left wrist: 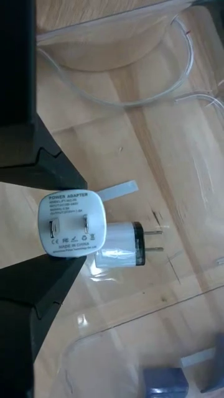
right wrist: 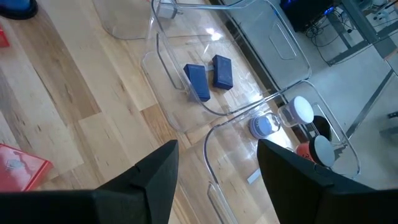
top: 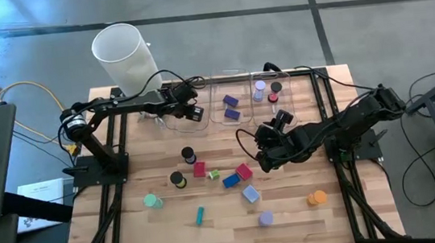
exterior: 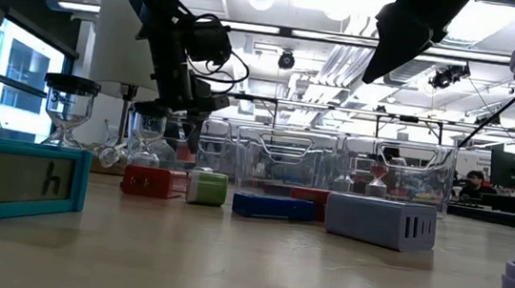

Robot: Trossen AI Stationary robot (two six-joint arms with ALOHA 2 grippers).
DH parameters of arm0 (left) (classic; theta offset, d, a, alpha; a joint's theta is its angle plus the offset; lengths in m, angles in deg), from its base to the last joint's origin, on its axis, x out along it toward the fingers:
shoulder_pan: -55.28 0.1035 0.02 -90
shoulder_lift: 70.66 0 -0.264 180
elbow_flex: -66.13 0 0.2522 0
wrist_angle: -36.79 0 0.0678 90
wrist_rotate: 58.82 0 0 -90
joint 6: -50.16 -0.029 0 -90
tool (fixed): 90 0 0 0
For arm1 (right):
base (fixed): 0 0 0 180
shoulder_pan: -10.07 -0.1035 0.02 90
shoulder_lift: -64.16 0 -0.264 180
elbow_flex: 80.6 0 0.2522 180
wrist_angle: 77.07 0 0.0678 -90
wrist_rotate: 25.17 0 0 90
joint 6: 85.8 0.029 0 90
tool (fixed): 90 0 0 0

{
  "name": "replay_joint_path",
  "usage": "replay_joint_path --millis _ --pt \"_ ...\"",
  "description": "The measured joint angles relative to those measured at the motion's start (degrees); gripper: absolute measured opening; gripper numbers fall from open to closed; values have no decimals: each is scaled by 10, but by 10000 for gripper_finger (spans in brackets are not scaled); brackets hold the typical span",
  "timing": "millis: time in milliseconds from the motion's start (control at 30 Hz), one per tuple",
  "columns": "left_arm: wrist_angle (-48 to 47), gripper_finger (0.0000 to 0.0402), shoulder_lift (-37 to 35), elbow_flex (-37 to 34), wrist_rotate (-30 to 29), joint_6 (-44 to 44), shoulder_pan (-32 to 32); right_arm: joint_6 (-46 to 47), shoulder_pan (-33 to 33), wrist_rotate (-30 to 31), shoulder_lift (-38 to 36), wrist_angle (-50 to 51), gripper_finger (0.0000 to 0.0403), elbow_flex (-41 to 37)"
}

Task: Pick & Place Office items
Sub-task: Put the pink charger adapter into the left transparent bin

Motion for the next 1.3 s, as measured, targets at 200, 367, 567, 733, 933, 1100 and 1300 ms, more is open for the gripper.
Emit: replay_joint_path --millis 200,367,567,733,933,1100,1300 --pt "0 156 0 0 0 -25 -2 0 0 0 0 0 208 0" --pt "3 156 0 0 -23 -25 -13 0 0 0 0 0 208 0" --pt "9 156 0 0 -28 -14 -16 0 0 0 0 0 208 0" --pt "9 156 0 0 -26 -21 -15 0 0 0 0 0 208 0" --pt "9 156 0 0 -21 5 -15 0 0 0 0 0 208 0" --pt "8 156 0 0 -17 7 -14 0 0 0 0 0 208 0" --pt "7 158 0 0 -14 -26 -13 0 0 -1 0 0 208 0"
